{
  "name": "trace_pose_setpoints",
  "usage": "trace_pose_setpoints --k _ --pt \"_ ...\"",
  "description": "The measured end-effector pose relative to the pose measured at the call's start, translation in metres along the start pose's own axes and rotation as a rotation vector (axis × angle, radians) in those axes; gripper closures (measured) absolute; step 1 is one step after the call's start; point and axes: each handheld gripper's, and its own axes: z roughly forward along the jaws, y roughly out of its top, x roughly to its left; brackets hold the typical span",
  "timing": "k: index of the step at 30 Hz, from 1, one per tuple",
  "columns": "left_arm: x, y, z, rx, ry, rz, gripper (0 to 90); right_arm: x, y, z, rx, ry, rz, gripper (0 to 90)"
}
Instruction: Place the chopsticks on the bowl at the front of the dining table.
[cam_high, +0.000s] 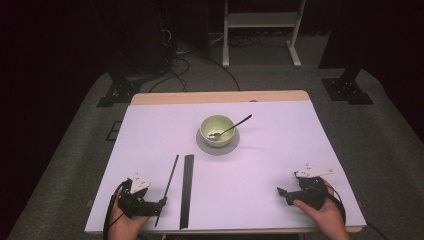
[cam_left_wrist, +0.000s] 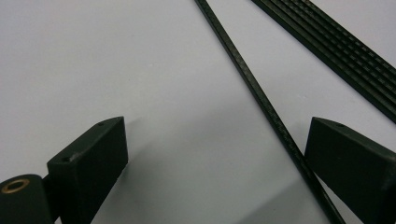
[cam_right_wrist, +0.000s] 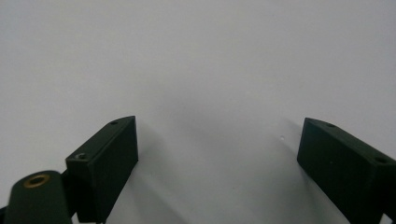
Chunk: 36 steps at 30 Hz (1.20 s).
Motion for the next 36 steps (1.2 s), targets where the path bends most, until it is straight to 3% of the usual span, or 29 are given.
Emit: trace_pose_setpoints --k 36 --pt "0.028 -0.004 -0.008 0.015 0.054 -0.009 5.2 0.000 0.000 0.000 0.000 -0.001 -0.002 10.8"
